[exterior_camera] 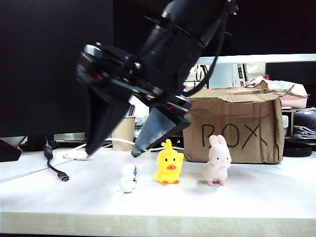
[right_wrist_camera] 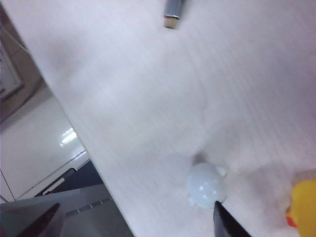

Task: Put the doll that is least similar in size compared to the others into the paper box.

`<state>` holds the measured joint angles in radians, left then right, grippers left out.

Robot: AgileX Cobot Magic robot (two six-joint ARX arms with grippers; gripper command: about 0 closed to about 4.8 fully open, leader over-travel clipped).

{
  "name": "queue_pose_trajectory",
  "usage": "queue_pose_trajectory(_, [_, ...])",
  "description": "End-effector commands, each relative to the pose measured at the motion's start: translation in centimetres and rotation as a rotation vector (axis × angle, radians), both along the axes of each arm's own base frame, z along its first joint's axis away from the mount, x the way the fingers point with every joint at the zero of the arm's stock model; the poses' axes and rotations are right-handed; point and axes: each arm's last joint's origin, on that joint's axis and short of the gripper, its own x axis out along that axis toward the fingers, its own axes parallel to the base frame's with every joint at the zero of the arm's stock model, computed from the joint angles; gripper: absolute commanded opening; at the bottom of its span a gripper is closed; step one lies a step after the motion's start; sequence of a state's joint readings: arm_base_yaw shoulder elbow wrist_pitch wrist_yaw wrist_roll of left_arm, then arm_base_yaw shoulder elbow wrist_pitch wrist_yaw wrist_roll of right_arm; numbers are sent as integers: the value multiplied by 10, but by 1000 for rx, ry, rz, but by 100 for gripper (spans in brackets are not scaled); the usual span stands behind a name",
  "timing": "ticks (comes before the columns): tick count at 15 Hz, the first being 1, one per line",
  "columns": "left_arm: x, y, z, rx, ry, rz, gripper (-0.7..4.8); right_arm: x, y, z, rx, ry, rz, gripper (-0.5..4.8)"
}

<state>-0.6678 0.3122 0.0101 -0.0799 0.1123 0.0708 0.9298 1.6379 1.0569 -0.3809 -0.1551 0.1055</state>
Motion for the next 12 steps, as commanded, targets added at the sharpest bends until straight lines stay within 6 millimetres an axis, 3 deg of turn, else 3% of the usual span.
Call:
queue_pose_trajectory(1, [0,0,1,-6,-6,-3,-5,2,2,2,-6,-47,-16,387])
queue_pose_trajectory(3, [0,0,1,-6,-6,-3,-5,4,3,-1,-14,-50,-23,362])
queue_pose_trajectory(7, [0,0,1,-6,-6,-3,-5,8,9,-17,-34,-44,-26,363])
queue_pose_trajectory(12, [0,0,1,-6,-6,-3,-5,12,12,-15,-24,-109,-63,354])
